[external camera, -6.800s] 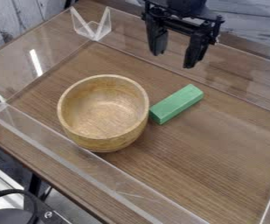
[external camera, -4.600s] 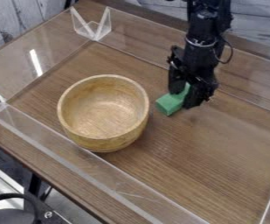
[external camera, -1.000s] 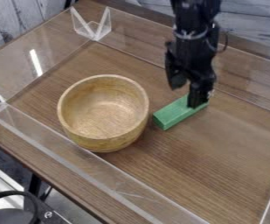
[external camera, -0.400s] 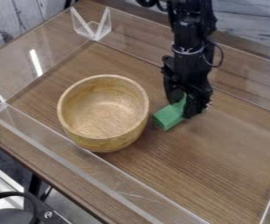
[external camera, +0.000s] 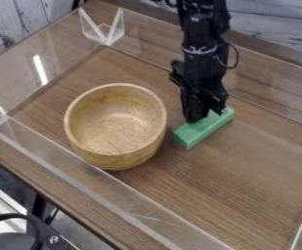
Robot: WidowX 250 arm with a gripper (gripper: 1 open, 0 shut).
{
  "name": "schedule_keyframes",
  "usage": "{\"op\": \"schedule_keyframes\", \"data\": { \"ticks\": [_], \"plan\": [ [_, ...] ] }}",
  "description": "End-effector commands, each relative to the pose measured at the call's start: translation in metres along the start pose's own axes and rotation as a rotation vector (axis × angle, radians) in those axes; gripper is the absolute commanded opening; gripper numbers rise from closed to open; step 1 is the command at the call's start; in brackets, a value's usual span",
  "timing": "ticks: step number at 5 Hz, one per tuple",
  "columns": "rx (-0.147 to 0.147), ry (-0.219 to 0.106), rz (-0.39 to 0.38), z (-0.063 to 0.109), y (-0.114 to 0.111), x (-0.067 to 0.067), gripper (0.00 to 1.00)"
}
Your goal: Put the green block in the brown bowl
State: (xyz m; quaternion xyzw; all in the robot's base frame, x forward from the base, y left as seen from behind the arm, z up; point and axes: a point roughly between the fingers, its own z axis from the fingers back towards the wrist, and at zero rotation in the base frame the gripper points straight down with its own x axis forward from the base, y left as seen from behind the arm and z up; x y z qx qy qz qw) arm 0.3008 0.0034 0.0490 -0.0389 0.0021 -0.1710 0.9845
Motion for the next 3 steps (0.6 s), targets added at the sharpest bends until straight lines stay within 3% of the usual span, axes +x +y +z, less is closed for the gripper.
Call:
{"op": "schedule_keyframes", "data": {
  "ticks": [1, 2, 3],
  "plan": [
    [0.031, -0.111, 0.006, 0.048, 0.006, 0.012, 0.0],
    [0.038, -0.145, 0.008, 0.079, 0.005, 0.017, 0.0],
    [0.034, -0.18, 0.011, 0.06, -0.003, 0.017, 1.0]
  ]
}}
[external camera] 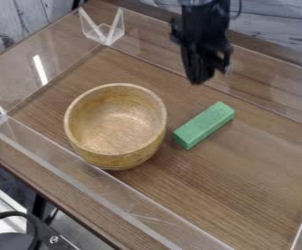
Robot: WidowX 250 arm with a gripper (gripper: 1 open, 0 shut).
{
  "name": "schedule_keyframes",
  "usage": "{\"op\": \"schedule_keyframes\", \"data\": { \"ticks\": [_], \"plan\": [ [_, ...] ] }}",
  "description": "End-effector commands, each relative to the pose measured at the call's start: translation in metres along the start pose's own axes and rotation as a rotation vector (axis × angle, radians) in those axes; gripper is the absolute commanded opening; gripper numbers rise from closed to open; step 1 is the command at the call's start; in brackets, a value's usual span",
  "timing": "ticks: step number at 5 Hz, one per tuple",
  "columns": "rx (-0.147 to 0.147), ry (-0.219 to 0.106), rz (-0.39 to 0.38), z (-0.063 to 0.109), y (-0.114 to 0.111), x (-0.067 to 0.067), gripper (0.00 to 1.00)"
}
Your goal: Put the green block in the brown bowl
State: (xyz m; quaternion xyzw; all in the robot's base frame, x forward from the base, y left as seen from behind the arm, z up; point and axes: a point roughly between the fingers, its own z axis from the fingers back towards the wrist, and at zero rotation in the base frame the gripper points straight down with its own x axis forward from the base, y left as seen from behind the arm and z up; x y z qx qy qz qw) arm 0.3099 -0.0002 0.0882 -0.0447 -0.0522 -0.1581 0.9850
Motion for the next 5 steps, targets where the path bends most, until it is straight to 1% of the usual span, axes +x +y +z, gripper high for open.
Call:
{"op": "schedule_keyframes", "data": {
  "ticks": [1, 2, 3, 4, 5],
  "plan": [
    [0.017, -0.105, -0.009, -0.001, -0.01, 0.008, 1.0],
    [0.009, -0.071, -0.015, 0.003, -0.016, 0.01, 0.0],
    [0.003, -0.04, -0.016, 0.003, -0.02, 0.014, 1.0],
    [-0.002, -0.031, -0.012, -0.009, -0.018, 0.014, 1.0],
    [-0.014, 0.005, -0.02, -0.024, -0.014, 0.016, 1.0]
  ]
}}
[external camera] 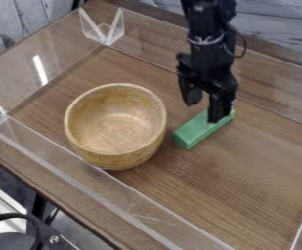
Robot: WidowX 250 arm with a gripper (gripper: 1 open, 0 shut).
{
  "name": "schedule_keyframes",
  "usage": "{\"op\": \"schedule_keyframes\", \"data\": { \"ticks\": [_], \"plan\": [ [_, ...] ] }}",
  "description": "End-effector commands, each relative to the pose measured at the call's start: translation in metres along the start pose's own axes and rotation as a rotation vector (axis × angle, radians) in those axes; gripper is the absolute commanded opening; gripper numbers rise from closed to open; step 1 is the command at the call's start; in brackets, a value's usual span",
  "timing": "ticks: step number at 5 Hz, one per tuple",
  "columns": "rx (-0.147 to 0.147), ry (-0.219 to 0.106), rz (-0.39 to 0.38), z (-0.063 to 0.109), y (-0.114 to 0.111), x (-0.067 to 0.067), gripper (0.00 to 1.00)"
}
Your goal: Put the green block in the brown bowl
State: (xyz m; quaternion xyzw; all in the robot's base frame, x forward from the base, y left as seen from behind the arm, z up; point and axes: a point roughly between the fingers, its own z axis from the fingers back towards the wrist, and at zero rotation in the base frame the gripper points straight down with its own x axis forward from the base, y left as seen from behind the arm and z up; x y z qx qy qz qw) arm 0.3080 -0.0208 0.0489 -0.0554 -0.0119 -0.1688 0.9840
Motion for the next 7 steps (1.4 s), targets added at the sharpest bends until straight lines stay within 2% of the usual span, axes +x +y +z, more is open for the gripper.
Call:
{"op": "schedule_keyframes", "data": {
  "ticks": [1, 2, 3, 4, 5, 6, 7],
  "plan": [
    [0.007, -0.033, -0.008, 0.004, 0.008, 0.014, 1.0],
    [0.004, -0.01, -0.01, -0.006, 0.008, 0.015, 0.0],
    [0.01, -0.026, -0.011, 0.003, 0.007, 0.016, 0.0],
    [0.024, -0.073, -0.018, 0.028, 0.004, 0.015, 0.0],
    [0.044, -0.144, 0.024, 0.067, 0.021, 0.008, 0.0],
    [0.059, -0.176, 0.093, 0.092, 0.047, -0.003, 0.0],
    [0.067, -0.151, 0.045, 0.094, 0.07, -0.029, 0.0]
  ]
}}
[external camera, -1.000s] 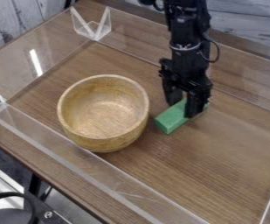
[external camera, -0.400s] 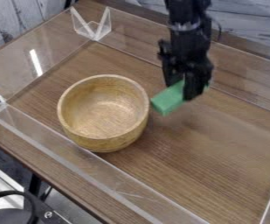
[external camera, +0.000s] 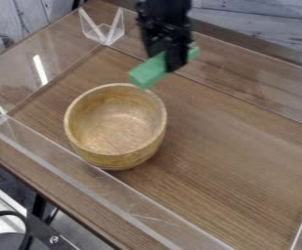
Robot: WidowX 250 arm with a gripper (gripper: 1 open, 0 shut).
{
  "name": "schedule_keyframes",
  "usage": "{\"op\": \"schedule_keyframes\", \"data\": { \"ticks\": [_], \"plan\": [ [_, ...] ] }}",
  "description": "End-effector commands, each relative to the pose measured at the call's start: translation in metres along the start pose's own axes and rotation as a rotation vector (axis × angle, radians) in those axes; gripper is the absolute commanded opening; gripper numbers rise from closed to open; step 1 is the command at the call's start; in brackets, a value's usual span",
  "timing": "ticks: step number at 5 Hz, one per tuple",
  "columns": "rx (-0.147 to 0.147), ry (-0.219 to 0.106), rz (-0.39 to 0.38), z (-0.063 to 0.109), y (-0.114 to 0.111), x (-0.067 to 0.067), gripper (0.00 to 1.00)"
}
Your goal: Put the green block in the brown bowl
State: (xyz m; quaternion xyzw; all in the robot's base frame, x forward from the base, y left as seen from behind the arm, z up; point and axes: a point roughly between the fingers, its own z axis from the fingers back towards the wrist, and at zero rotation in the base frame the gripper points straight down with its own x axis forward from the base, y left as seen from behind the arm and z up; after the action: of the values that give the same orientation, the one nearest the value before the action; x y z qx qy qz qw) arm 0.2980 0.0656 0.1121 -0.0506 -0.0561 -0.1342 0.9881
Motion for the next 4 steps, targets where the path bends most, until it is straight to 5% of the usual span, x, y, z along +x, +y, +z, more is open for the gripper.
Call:
{"op": "schedule_keyframes", "data": {
  "ticks": [1, 3, 4],
  "plan": [
    [0.047, -0.037, -0.088, 0.018, 0.01, -0.027, 0.0],
    [-0.051, 0.028, 0.049, 0.002, 0.015, -0.043, 0.0],
    [-0.037, 0.07, 0.064, -0.006, 0.01, -0.061, 0.0]
  ]
}}
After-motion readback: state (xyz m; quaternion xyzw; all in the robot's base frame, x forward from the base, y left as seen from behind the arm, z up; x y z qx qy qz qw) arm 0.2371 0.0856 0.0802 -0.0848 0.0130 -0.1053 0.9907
